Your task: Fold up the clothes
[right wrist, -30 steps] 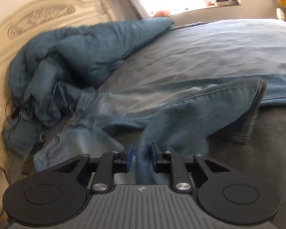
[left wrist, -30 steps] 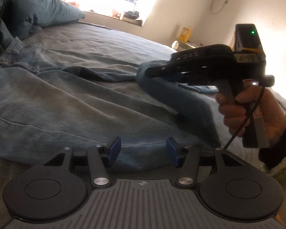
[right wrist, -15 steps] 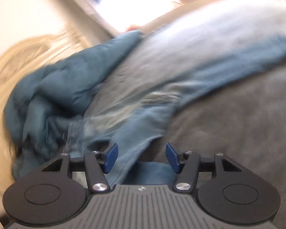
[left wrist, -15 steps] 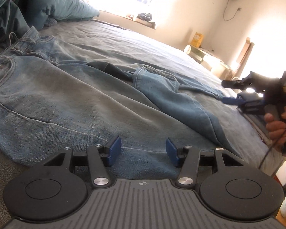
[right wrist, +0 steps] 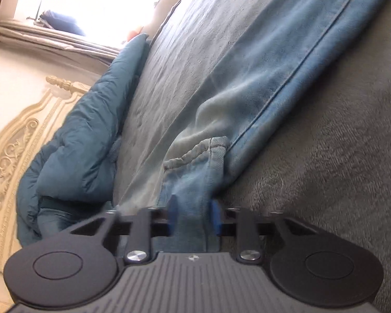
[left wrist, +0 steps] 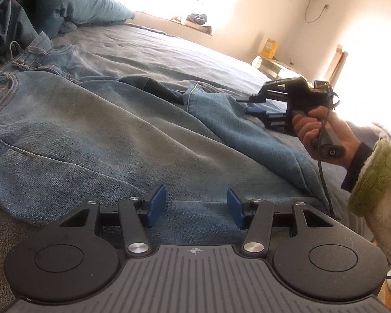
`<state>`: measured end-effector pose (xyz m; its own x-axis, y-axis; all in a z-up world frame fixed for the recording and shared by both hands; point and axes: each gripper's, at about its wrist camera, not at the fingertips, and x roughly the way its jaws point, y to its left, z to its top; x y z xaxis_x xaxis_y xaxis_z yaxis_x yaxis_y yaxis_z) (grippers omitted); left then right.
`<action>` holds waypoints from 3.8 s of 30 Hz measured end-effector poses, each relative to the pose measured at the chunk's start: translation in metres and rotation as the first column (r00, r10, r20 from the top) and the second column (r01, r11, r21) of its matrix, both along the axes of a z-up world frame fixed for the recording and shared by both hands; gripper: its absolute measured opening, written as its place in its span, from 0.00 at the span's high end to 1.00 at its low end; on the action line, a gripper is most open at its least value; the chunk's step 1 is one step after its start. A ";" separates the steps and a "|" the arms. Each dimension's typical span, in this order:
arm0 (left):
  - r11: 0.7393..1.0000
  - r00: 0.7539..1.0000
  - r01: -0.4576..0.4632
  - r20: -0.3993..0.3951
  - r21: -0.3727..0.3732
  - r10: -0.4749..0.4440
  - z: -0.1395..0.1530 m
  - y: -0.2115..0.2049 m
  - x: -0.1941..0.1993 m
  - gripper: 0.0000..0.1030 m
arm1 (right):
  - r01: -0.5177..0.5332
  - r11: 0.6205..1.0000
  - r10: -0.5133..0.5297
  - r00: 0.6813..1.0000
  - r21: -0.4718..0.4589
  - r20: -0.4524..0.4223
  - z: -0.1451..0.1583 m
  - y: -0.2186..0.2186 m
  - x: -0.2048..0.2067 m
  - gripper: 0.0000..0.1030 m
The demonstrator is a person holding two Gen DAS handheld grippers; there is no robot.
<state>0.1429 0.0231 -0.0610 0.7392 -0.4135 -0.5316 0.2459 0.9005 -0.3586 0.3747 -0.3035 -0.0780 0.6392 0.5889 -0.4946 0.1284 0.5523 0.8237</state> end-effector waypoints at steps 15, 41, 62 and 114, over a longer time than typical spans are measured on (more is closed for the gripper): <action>0.998 1.000 -0.016 -0.002 0.061 0.016 0.002 -0.011 -0.003 0.49 | 0.497 0.762 -0.192 0.786 -0.416 0.588 0.183 -0.158 -0.175 0.96; 0.988 0.999 0.001 -0.039 0.154 0.005 0.013 -0.018 -0.002 0.49 | 0.610 0.645 -0.473 0.792 -0.460 0.387 0.061 -0.241 -0.367 0.76; 0.955 0.971 -0.215 -0.148 -0.204 0.187 0.001 0.069 -0.033 0.49 | -0.235 0.615 0.612 0.744 -0.752 0.268 0.092 0.051 -0.146 0.48; 0.853 0.875 -0.482 -0.158 -0.202 0.457 0.023 0.183 -0.027 1.00 | -0.234 0.289 0.856 0.497 -0.928 0.141 0.040 0.278 -0.249 0.96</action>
<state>0.1158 0.2064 -0.0378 0.8238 -0.1488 -0.5470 -0.2340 0.7896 -0.5672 0.1255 -0.0252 -0.0375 0.5928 0.5059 -0.6265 -0.7538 0.6224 -0.2107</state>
